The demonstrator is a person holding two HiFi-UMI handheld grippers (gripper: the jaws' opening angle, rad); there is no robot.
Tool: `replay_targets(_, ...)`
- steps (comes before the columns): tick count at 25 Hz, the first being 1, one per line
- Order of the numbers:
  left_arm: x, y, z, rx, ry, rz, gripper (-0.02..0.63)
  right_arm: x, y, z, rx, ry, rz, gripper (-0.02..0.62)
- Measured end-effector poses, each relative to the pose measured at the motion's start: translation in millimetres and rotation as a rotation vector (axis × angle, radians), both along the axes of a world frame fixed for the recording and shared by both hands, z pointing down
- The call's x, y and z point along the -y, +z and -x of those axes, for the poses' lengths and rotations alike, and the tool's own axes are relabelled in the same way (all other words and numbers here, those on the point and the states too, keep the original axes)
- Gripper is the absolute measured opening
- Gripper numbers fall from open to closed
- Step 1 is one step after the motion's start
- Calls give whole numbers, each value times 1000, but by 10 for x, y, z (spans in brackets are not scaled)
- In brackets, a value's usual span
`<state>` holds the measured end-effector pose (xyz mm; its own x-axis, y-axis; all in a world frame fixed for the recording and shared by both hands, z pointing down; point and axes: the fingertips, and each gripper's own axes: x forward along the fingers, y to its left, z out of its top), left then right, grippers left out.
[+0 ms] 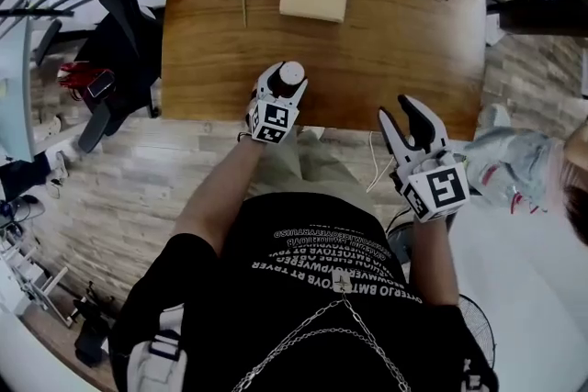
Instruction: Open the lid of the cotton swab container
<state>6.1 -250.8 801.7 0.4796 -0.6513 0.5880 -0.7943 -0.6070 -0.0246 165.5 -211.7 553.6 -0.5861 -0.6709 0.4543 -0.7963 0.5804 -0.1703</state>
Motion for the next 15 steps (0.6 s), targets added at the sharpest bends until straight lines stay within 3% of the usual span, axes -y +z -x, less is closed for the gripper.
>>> replay_targets(8,-80,10,64,-25,82,32,275,8,-78,147,-1,-18,-23,161)
replay_targets(15,19,-631,-7,-26,135,-6,275,76,-326,113,18,0,-60,160)
